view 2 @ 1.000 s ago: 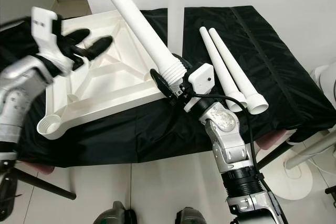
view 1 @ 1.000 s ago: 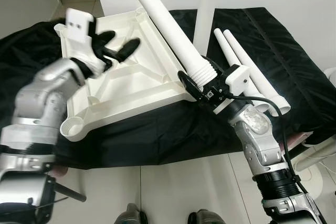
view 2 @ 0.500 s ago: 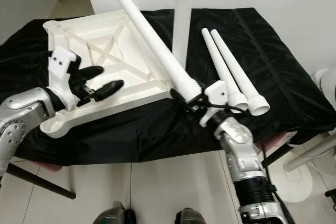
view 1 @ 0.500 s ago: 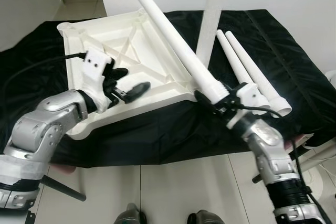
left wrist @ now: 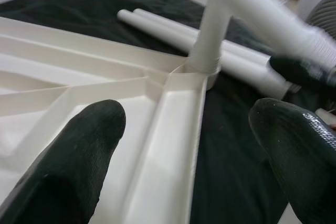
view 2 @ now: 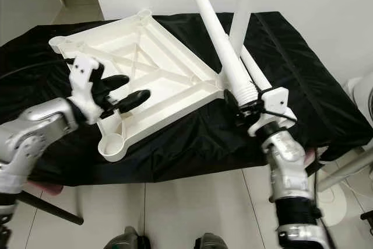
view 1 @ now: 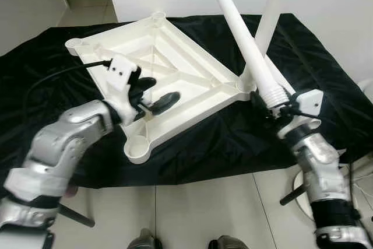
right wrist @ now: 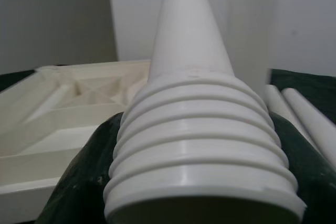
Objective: Building children table
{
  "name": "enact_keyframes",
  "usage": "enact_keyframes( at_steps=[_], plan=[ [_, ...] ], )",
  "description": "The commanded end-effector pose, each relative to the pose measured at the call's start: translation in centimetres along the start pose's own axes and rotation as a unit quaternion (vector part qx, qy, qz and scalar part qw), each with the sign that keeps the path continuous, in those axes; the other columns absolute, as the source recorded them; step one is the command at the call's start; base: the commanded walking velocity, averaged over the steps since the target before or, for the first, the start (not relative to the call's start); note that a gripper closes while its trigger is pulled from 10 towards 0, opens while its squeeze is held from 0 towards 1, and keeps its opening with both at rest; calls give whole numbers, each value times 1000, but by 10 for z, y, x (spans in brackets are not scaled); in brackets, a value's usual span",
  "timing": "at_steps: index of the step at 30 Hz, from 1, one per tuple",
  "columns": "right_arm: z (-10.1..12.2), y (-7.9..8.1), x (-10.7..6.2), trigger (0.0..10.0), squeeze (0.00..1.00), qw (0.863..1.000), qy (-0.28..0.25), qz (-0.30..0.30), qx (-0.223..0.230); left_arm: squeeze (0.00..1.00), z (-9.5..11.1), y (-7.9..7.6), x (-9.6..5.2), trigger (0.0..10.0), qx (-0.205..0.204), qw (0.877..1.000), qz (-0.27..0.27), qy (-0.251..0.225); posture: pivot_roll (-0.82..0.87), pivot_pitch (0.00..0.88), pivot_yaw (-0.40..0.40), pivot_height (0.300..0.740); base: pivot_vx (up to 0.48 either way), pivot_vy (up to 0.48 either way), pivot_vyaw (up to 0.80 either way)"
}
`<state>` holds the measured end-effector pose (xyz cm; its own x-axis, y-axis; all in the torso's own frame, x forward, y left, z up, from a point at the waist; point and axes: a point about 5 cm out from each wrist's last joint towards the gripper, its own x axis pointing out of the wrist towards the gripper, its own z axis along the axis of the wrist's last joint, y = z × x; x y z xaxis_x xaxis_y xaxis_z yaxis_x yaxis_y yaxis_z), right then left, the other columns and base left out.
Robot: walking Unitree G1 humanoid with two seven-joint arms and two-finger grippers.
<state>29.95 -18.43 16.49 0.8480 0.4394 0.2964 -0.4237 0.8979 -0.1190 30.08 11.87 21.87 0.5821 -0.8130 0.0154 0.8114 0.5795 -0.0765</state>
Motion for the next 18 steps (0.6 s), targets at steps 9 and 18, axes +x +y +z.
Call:
enact_keyframes(
  at_steps=[9,18],
  plan=[
    [11,56,23,10000,0,995,-70,48,-48,0,-1,-10,21,10000,-78,994,-75,34,-135,70,88,740,0,0,0],
    [7,72,29,10000,0,993,-80,65,-62,0,5,6,50,10000,-180,983,-41,-7,-136,60,94,740,0,0,0]
  ],
)
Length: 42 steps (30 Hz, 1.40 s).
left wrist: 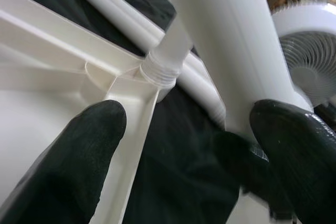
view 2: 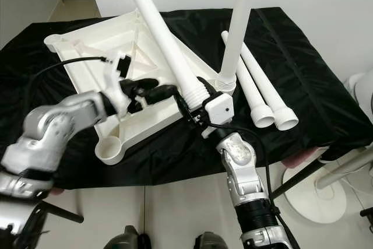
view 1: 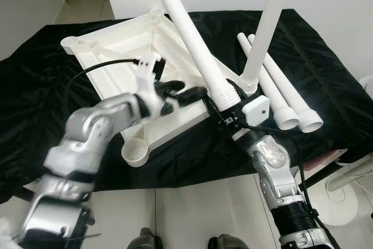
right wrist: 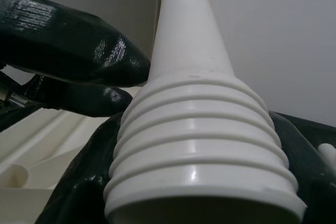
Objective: Building children table
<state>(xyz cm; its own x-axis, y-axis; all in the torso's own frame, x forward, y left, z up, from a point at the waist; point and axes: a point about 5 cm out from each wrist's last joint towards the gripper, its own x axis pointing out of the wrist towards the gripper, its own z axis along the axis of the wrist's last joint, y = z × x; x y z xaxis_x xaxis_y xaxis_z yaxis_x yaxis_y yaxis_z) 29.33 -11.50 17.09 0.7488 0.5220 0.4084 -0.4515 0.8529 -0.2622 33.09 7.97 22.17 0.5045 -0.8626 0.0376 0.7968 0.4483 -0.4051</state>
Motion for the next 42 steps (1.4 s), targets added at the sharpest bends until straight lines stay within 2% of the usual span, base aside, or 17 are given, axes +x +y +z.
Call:
enact_keyframes(
  at_steps=[1,5,6,7,8,11,13,15,24,31,35,38,42],
  plan=[
    [2,7,3,10000,0,1000,-10,17,-1,0,4,3,0,10000,-9,1000,5,-8,-136,60,94,740,0,0,0],
    [2,10,7,10000,0,1000,-15,20,-6,0,7,9,7,10000,-35,999,17,-20,-145,44,104,740,0,0,0],
    [2,11,9,10000,0,1000,-16,22,-11,0,11,10,10,10000,-62,997,14,-34,-148,35,107,740,0,0,0],
    [2,11,9,10000,0,1000,-16,22,-11,0,11,10,10,10000,-62,997,14,-34,-148,35,107,740,0,0,0],
    [1,12,10,10000,0,1000,-16,22,-15,0,17,10,12,10000,-84,995,5,-50,-149,32,109,740,0,0,0],
    [-2,12,10,10000,0,1000,-14,20,-19,0,28,10,11,10000,-117,990,-18,-78,-150,26,111,740,0,0,0],
    [-2,12,10,10000,0,1000,-14,20,-19,0,28,10,11,10000,-117,990,-18,-78,-150,26,111,740,0,0,0],
    [-6,12,9,10000,0,1000,-8,21,-17,0,41,13,6,10000,-152,980,-46,-117,-149,14,113,740,0,0,0],
    [-11,16,9,10000,0,999,1,30,-15,0,55,13,0,10000,-157,973,-82,-148,-148,9,109,740,0,0,0],
    [-12,23,9,10000,0,998,1,55,-22,0,64,24,8,10000,-174,971,-44,-158,-150,9,109,740,0,0,0],
    [-12,25,8,10000,0,998,-1,63,-25,0,82,26,15,10000,-170,969,-27,-176,-152,9,110,740,0,0,0],
    [-12,24,8,10000,0,998,-4,65,-27,0,89,28,17,10000,-168,969,-18,-181,-154,10,112,740,0,0,0],
    [-13,24,7,10000,0,998,0,61,-31,0,96,37,17,10000,-158,971,35,-176,-153,13,114,740,0,0,0]
  ],
)
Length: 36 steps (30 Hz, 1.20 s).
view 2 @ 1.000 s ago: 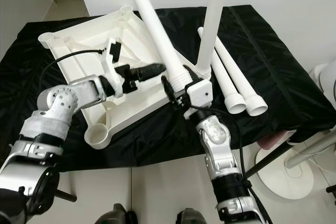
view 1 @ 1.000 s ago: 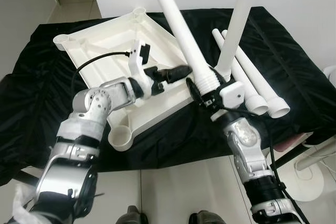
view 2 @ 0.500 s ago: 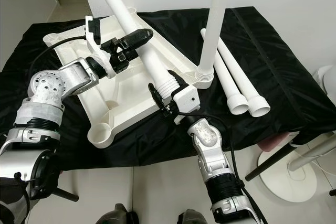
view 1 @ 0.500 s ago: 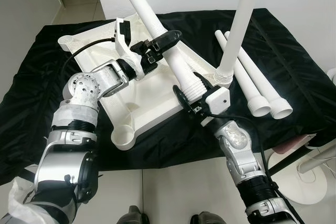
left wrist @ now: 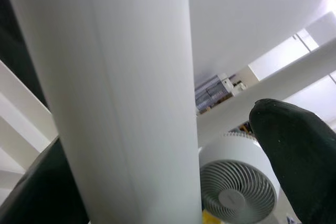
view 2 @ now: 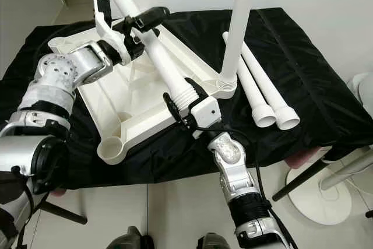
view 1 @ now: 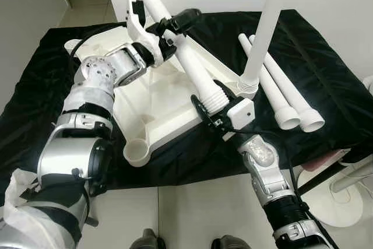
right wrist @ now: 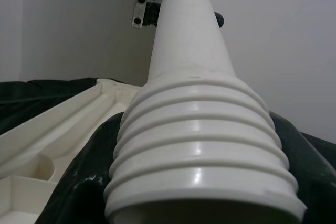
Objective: Building children table
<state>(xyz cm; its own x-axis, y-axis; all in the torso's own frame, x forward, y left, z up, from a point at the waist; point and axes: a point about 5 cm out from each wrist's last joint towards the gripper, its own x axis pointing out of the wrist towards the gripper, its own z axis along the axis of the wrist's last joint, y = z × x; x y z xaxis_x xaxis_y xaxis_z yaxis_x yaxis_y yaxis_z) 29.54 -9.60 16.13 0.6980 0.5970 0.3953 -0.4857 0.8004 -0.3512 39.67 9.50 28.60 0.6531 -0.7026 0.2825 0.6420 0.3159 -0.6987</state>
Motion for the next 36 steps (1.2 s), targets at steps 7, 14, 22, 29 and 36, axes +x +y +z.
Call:
enact_keyframes(
  at_steps=[7,14,22,29,36],
  plan=[
    [-5,7,0,10000,0,1000,12,11,4,0,17,15,-5,0,15,996,81,-31,-155,20,119,740,0,0,0],
    [-7,6,-1,10000,0,1000,16,3,13,0,15,19,-7,0,23,996,87,-23,-152,23,115,740,0,0,0],
    [-7,-1,-2,10000,1000,998,12,-14,68,0,21,22,-7,10000,45,991,119,-31,-147,22,110,740,0,0,0],
    [-6,-11,-3,10000,1000,995,17,-56,79,0,38,10,-3,10000,139,980,131,-60,-148,15,99,740,0,0,0],
    [-11,-17,-7,10000,0,994,51,-66,70,0,52,-4,-1,10000,205,964,131,-107,-153,11,88,740,0,0,0]
  ],
)
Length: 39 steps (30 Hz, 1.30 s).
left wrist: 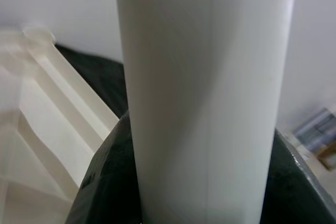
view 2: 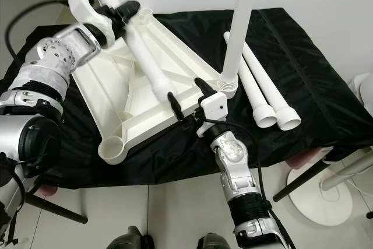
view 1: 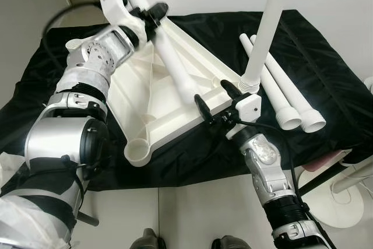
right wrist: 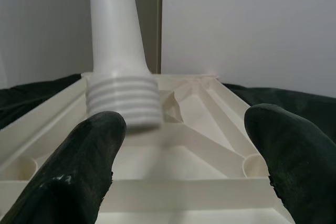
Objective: Building children table
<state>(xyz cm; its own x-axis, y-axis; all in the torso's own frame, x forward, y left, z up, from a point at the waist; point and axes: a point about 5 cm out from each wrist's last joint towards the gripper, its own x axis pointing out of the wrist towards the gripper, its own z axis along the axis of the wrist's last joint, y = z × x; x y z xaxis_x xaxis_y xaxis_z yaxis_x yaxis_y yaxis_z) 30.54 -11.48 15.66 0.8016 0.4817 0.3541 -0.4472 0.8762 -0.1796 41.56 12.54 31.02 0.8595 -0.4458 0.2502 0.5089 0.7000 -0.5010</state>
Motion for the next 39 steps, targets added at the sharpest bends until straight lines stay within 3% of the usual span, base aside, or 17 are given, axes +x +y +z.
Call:
enact_keyframes(
  at_steps=[1,3,8,13,15,17,22,26,39],
  plan=[
    [-1,1,-1,10000,0,1000,8,1,1,0,12,-6,1,10000,24,999,-6,-21,-153,11,88,740,0,0,0],
    [-3,-1,0,10000,0,1000,24,-12,-4,0,5,-19,3,10000,72,997,-24,-31,-157,10,84,740,0,0,0],
    [-2,-2,5,10000,0,999,37,-25,7,0,2,-29,2,10000,97,993,-37,-50,-163,9,80,740,0,0,0],
    [8,0,23,10000,0,998,46,-49,13,0,-12,-52,0,10000,167,981,-61,-80,-166,5,69,740,0,0,0],
    [8,0,23,10000,0,998,46,-49,13,0,-12,-52,0,10000,167,981,-61,-80,-166,5,69,740,0,0,0],
    [15,1,34,10000,0,998,37,-53,5,0,-21,-64,-2,10000,202,972,-74,-92,-166,5,69,740,0,0,0],
    [20,0,45,10000,0,997,46,-54,5,0,-31,-76,-6,10000,220,965,-86,-111,-169,16,77,740,0,0,0],
    [21,1,54,10000,0,997,61,-40,-23,0,-43,-88,-5,10000,229,963,-90,-113,-167,22,79,740,0,0,0],
    [17,4,72,10000,0,995,84,-43,-34,0,-51,-110,-4,10000,209,965,-97,-126,-158,25,75,740,0,0,0]
  ],
)
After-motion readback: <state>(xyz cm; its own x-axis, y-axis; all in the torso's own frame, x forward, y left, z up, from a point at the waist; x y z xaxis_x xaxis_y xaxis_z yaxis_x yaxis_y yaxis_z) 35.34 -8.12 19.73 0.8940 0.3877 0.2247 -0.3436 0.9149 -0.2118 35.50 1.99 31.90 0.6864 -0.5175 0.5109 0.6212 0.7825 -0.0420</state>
